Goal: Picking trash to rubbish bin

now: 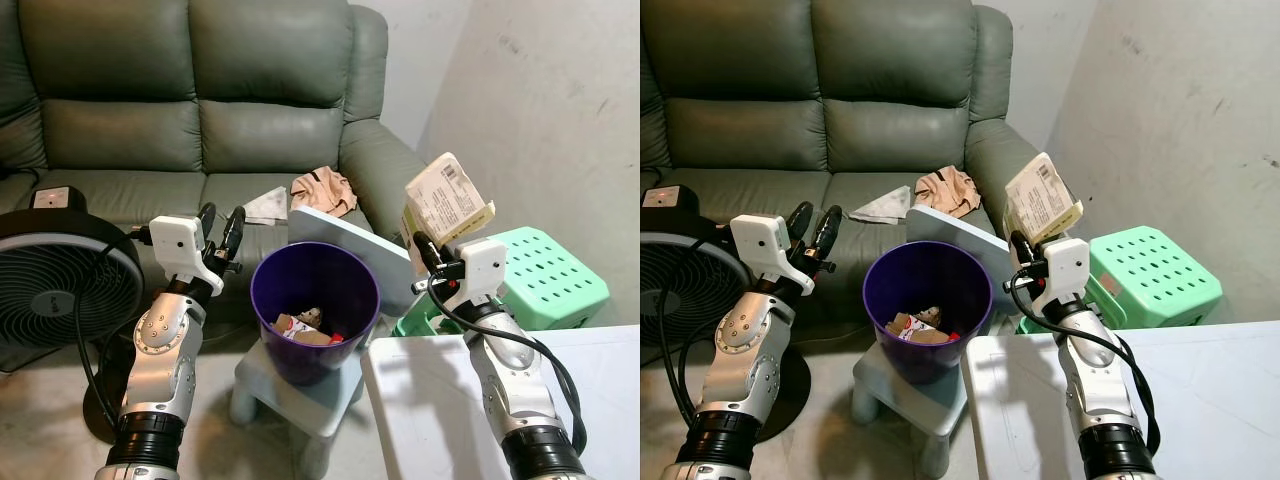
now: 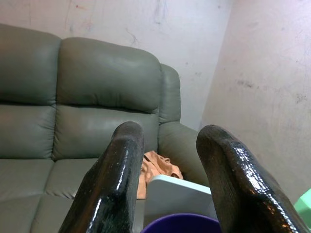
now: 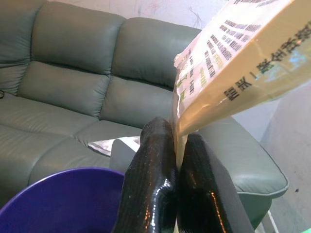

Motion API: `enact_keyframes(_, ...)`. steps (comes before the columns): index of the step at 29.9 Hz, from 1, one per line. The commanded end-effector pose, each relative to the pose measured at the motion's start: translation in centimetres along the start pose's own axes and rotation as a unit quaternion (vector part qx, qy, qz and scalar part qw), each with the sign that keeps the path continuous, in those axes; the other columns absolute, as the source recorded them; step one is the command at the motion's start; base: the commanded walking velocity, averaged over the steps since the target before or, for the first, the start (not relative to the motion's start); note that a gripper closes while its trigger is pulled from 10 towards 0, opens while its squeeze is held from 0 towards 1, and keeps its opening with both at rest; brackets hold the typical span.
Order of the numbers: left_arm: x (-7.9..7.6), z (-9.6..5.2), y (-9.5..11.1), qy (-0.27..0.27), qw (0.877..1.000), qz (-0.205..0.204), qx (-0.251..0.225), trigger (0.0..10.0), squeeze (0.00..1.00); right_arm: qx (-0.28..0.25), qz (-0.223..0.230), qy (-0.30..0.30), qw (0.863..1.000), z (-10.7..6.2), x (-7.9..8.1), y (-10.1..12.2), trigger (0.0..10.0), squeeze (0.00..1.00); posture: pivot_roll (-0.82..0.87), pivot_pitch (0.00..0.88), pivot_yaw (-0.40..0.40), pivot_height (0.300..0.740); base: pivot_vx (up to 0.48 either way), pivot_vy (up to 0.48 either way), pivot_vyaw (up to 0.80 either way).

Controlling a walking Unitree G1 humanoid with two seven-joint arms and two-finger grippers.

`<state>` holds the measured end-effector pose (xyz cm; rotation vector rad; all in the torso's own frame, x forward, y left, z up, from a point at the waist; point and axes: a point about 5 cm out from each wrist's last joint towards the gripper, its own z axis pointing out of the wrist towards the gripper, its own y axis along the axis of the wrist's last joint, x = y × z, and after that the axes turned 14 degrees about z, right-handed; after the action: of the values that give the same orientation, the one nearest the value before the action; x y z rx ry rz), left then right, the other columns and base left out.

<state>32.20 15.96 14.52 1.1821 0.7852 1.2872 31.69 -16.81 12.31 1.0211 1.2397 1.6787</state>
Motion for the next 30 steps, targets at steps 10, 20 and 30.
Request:
enact_keyframes(10,-0.40,0.30,-0.10,-0.007,1.000,-0.003,0.005,10.0,0.00,0.002,-0.004,-0.004,1.000,-0.10,-0.62,0.30,10.0,0.00,0.04,0.052,-0.131,0.740,0.000,0.474,0.00)
enact_keyframes(20,-0.26,0.18,-0.29,0.002,1.000,-0.001,0.011,10.0,0.00,0.004,-0.004,0.001,1.000,-0.12,-0.54,0.28,10.0,0.00,0.04,0.052,-0.138,0.740,0.000,0.384,0.00)
enact_keyframes(30,-0.35,0.10,-0.32,0.005,1.000,-0.005,0.012,10.0,0.00,0.008,-0.003,0.008,1.000,-0.26,-0.48,0.26,10.0,0.00,0.04,0.059,-0.142,0.740,0.000,0.000,0.00)
